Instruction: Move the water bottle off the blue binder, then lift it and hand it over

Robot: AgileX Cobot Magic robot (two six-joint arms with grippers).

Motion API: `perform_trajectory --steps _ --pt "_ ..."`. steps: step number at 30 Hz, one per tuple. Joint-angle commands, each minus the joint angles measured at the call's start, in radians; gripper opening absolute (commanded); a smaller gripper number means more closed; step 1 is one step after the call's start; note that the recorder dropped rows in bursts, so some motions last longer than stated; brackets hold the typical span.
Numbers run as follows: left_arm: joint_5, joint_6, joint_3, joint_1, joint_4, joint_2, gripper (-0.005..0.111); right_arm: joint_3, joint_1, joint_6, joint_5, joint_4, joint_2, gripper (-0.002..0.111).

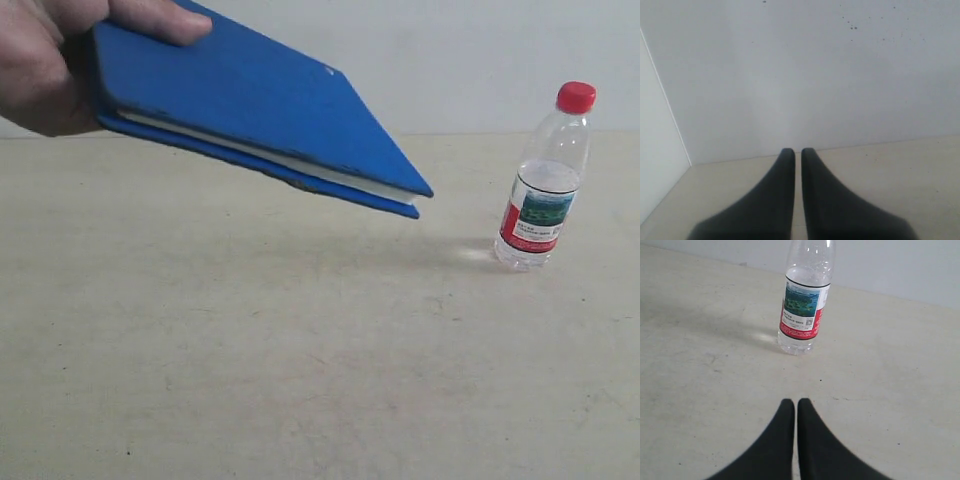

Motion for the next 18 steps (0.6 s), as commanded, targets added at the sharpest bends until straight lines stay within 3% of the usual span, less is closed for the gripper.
perform_trajectory --steps 1,16,18 --pt "0.000 -0.008 0.005 -0.002 -0.005 -0.006 0.004 -0.001 -0.003 -0.004 -0.002 -0.004 -0.005 0.000" --pt "0.004 -0.008 0.005 -0.002 -0.005 -0.006 0.004 -0.001 -0.003 -0.004 -0.002 -0.004 -0.005 0.000" --pt "0.110 -0.013 0.003 -0.002 -0.005 -0.006 0.004 -0.001 -0.003 -0.004 -0.002 -0.004 -0.005 0.000"
